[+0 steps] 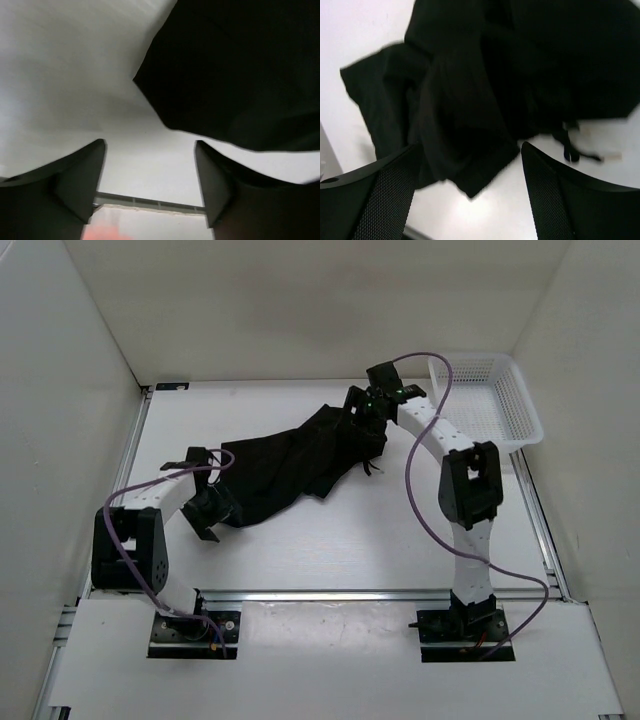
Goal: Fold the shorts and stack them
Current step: Flatten the shorts out
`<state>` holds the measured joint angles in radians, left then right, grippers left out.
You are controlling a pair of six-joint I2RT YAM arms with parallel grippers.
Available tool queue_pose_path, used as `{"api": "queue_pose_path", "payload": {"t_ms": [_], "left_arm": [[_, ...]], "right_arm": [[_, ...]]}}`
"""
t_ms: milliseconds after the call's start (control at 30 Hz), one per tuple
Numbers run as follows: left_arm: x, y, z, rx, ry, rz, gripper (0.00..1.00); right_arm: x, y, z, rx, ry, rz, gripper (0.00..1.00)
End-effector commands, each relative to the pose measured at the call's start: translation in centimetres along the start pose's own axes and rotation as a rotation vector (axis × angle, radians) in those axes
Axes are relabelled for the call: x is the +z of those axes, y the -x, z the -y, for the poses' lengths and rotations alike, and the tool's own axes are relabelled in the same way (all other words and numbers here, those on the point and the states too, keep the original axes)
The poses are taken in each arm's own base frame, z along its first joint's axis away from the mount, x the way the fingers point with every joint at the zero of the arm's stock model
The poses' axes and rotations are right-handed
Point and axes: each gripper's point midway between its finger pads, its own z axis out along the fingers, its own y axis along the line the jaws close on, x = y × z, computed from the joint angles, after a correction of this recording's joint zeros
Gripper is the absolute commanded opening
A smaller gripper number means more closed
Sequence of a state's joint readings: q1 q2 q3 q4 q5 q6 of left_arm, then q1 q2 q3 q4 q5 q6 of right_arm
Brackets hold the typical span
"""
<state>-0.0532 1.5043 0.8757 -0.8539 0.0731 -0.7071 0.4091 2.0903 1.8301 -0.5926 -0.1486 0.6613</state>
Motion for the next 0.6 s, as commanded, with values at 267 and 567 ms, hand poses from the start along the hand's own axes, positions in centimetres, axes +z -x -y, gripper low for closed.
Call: {"api": "queue_pose_path", "payload": {"t_ms": [267,567], "left_arm": [[1.0,4.6,2.8,0.01,-0.039,0.039,0.1],[-12.2,14.8,7.8,-0.015,-0.191,0.299,0.1]], "right_arm": [[4.0,1.5,-0.4,-0.025,0.001,-0.027,0.0],[-11.0,13.8,-5.3,-0.079,0.127,0.368,0.0]]}}
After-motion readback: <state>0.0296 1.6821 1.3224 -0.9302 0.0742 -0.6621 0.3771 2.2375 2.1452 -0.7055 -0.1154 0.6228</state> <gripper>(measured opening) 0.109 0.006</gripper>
